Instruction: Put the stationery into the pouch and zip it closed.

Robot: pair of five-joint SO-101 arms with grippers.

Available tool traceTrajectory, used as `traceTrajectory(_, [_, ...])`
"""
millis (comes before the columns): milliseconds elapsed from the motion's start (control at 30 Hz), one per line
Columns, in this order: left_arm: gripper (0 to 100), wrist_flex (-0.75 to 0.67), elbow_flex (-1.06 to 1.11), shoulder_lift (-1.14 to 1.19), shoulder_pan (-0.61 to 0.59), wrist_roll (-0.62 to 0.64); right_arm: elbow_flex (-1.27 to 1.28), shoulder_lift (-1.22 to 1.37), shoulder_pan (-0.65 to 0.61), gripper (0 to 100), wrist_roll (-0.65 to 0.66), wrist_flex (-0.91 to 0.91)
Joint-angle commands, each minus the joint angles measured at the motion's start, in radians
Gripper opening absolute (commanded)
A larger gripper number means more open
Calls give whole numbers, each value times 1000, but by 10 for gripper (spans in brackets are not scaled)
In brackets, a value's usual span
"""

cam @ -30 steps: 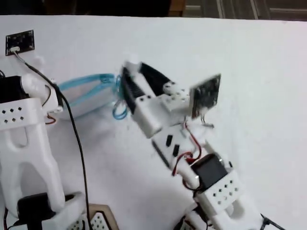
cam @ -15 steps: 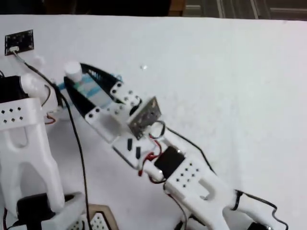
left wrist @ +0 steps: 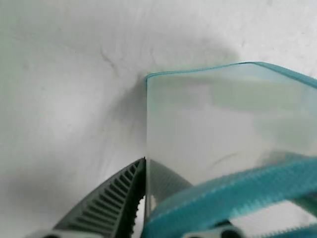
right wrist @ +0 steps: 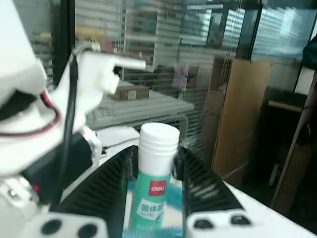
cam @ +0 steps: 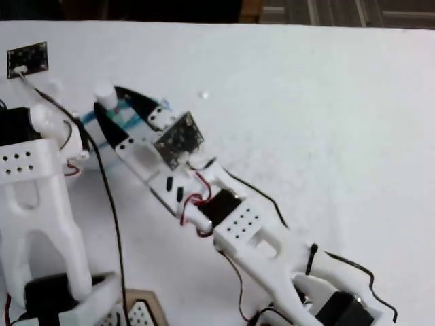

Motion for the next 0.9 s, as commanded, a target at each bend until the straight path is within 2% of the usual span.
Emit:
traceTrajectory(0, [22, -2, -6, -10, 4, -12, -55, 1, 10, 42, 9, 65])
traceTrajectory(67, [22, -2, -6, -10, 2, -12, -55, -13, 8, 135, 5, 140])
traceTrajectory(167, [22, -2, -6, -10, 2, -12, -55, -56, 8, 330, 5, 237])
traceTrajectory(233, [22, -2, -6, -10, 2, -12, -55, -105, 13, 392, 5, 288])
traceTrajectory(400, [22, -2, -6, -10, 2, -12, -52, -259, 70, 320, 5, 364])
traceTrajectory(633, [22, -2, -6, -10, 4, -12, -15, -380, 298, 259, 5, 624])
traceTrajectory(733, [22, -2, -6, -10, 4, -12, 98, -381, 317, 260, 5, 687])
traceTrajectory(867, [22, -2, -6, -10, 4, -12, 298, -374, 288, 261, 5, 621])
